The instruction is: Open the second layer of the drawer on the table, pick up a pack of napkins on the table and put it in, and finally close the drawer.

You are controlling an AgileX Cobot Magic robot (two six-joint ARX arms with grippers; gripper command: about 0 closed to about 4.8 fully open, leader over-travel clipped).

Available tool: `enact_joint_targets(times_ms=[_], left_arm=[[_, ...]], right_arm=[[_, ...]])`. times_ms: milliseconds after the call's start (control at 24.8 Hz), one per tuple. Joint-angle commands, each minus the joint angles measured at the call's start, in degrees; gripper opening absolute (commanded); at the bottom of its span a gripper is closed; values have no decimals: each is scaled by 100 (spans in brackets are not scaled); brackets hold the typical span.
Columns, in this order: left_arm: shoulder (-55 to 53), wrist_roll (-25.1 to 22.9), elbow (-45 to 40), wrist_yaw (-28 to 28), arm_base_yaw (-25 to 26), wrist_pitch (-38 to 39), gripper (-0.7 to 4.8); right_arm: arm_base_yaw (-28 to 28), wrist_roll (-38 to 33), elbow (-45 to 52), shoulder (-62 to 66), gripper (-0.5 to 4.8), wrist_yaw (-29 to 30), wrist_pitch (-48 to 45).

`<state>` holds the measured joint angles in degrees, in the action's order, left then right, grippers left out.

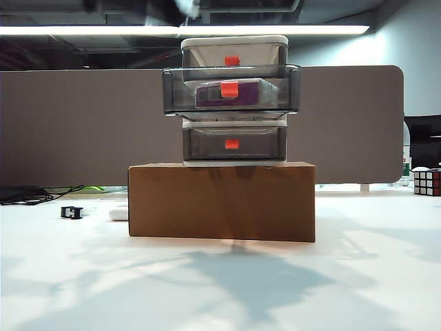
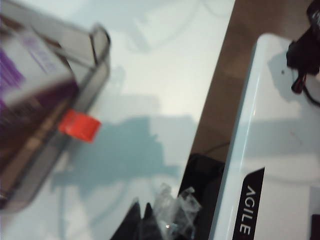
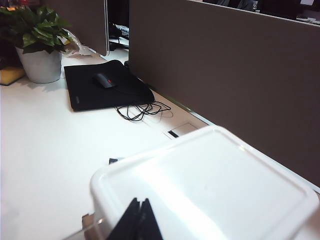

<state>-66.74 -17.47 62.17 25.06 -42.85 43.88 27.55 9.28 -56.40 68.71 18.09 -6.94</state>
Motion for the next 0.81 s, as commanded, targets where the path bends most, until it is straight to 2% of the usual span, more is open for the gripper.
enact_joint_targets(times_ms=[40,81,282,403,807], left_arm=[[2,63,-481,-232,9,-951,-6],[0,107,-647,-363,9,-1346,-6],[-11,164,-879,-667,13,-2120,-6],[-39,142,-885,-935,15,-2310,-6],[-179,138,-883,-979,133,-2483,-6]], right_arm=[[-2,11,-533,546,-5,4,55],[-2,42,-756,813,-5,4,92],[-2,42,-1150,1340,-5,7,114],[-2,39,-1246,1554,-5,-2,111],[-2,181,-1237,1858,-5,-164,470]])
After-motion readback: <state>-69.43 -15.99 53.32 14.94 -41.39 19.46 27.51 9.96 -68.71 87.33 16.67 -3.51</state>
